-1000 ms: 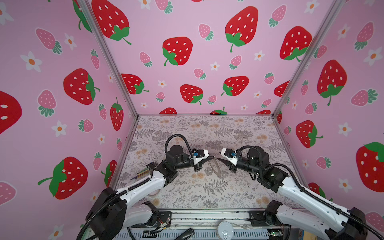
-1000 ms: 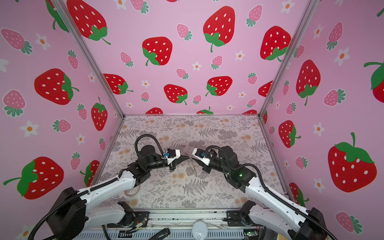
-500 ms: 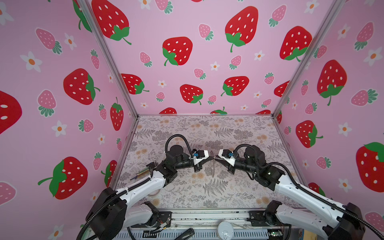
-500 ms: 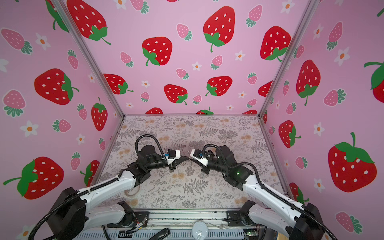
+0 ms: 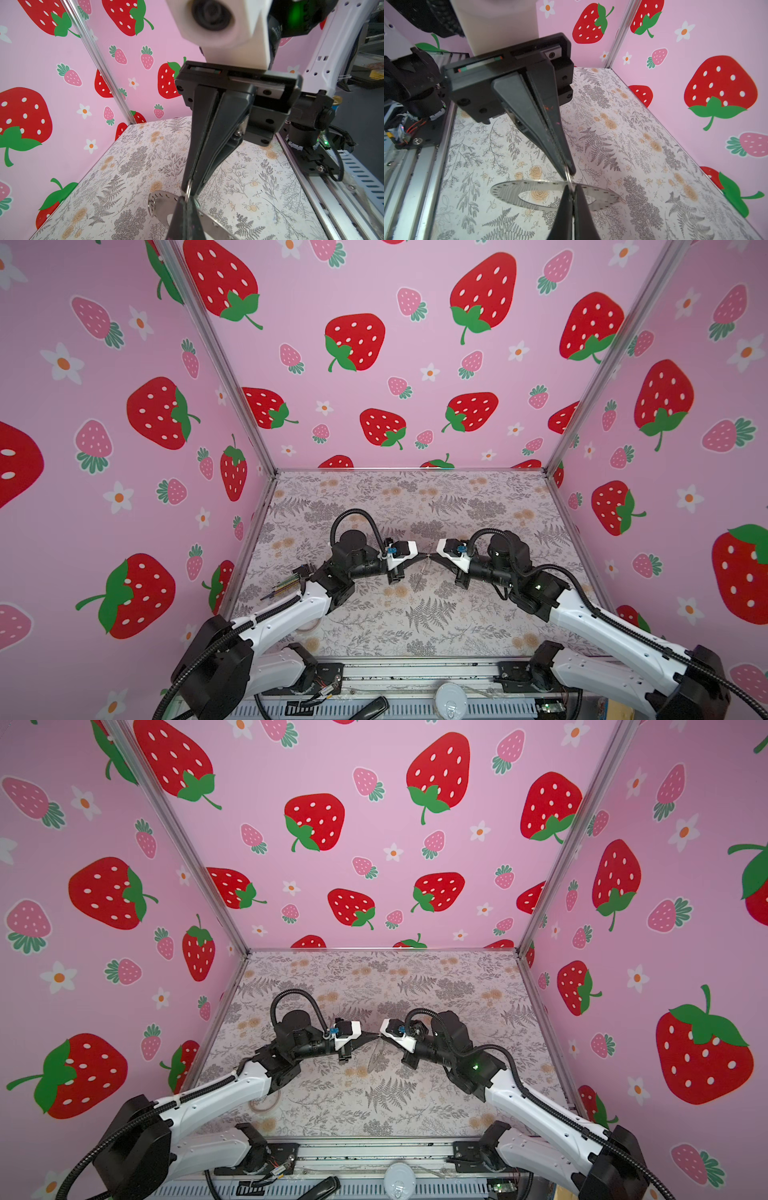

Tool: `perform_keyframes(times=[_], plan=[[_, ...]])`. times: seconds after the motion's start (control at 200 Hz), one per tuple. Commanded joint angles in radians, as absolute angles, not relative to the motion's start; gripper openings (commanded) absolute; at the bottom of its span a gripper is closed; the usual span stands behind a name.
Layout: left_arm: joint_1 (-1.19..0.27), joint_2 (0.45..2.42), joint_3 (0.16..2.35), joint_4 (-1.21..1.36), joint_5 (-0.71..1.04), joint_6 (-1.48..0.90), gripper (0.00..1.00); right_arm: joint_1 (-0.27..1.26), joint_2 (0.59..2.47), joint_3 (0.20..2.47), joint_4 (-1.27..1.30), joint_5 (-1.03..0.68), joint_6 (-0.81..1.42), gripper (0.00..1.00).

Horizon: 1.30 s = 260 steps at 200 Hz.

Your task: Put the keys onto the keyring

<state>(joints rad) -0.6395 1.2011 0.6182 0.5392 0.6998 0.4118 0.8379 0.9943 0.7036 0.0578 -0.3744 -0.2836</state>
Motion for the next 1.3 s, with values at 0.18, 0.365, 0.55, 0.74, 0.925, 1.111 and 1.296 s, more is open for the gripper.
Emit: perform_keyframes(times=[0.18,0.365,0.55,0.74,0.925,1.111,1.296], plan=[[-0.649,1.111,0.705,0.330,0.514,0.640,0.31,0.838,1.049,0.837,-0.135,-0.354,-0.298,0.00],[-0.688,1.053,0.727,0.190,0.442,0.841,0.30,0.837,1.135,0.955,-0.320,-0.350,-0.299,0.00],[-0.751,1.074,0.748,0.137,0.332,0.932,0.30,0.837,1.152,0.980,-0.327,-0.351,-0.300,0.00],[-0.782,1.114,0.772,0.133,0.255,0.947,0.31,0.837,1.163,0.986,-0.327,-0.367,-0.299,0.00],[-0.797,1.135,0.784,0.143,0.255,0.940,0.31,0.838,1.174,0.980,-0.326,-0.377,-0.298,0.00],[-0.808,1.158,0.792,0.131,0.267,0.939,0.28,0.839,1.163,0.975,-0.315,-0.379,-0.298,0.00],[-0.810,1.185,0.820,0.089,0.261,0.934,0.21,0.840,1.155,0.967,-0.306,-0.404,-0.308,0.00]])
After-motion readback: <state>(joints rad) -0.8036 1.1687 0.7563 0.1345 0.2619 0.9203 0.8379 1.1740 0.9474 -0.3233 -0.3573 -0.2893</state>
